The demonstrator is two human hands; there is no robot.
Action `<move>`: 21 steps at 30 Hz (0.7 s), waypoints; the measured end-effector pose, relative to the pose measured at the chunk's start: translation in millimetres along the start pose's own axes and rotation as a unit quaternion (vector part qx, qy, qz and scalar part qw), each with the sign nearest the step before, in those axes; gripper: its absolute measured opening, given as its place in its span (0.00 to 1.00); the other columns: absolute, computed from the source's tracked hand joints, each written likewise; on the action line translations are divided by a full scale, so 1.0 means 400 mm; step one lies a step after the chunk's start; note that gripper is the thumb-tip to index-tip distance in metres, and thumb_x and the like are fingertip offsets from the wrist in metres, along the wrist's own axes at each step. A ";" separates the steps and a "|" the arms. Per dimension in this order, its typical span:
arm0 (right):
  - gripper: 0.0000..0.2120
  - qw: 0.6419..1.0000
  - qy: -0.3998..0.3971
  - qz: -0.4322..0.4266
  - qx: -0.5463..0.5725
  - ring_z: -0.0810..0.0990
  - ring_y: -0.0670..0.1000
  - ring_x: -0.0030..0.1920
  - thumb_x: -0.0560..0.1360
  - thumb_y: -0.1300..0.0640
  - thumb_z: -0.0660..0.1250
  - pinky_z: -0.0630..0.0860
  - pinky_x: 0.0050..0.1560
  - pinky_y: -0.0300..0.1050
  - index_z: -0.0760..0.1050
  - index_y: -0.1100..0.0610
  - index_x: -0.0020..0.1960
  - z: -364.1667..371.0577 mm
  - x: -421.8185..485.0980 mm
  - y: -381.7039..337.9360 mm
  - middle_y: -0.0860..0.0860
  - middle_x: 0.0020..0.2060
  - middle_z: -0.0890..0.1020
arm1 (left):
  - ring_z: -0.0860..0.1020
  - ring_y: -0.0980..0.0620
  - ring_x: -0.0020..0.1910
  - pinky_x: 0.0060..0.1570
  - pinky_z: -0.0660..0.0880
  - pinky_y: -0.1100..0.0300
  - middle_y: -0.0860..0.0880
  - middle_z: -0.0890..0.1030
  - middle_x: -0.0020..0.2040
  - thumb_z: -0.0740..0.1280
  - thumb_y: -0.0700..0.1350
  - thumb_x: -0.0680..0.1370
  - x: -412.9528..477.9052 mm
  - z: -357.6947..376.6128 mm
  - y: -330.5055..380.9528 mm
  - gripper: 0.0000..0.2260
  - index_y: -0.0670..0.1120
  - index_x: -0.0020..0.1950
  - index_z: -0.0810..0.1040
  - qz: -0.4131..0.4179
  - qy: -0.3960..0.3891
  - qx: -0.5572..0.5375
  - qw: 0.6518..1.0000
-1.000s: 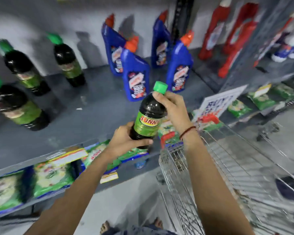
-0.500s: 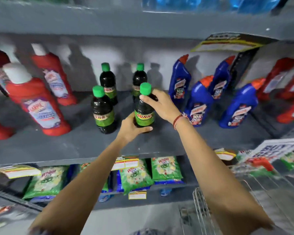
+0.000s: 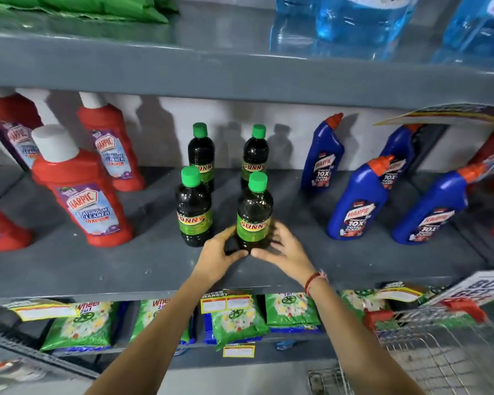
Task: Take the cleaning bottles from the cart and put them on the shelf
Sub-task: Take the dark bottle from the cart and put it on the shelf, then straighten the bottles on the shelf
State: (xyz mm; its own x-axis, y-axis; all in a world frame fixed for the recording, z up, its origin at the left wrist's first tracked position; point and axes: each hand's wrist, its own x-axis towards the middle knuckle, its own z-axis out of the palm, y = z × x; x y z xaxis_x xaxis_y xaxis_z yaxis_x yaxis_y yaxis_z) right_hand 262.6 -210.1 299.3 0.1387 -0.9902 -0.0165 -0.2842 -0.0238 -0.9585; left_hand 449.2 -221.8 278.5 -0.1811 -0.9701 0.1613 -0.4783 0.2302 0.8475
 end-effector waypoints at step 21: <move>0.30 0.995 0.078 -0.026 -0.049 0.78 0.45 0.53 0.70 0.61 0.72 0.75 0.54 0.35 0.64 0.56 0.70 -0.010 0.034 0.065 0.57 0.60 0.78 | 0.75 0.38 0.61 0.60 0.72 0.46 0.39 0.78 0.62 0.69 0.48 0.74 0.064 0.020 0.020 0.27 0.43 0.70 0.66 0.024 -0.053 0.140 0.988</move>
State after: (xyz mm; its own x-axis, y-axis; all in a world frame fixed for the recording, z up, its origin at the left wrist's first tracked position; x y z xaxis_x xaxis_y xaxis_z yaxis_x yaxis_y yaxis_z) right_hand 253.4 -224.7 275.1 0.0076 -0.9965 0.0836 -0.3722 -0.0804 -0.9247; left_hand 434.1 -244.1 285.2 -0.2909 -0.9476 0.1323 -0.6831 0.3024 0.6648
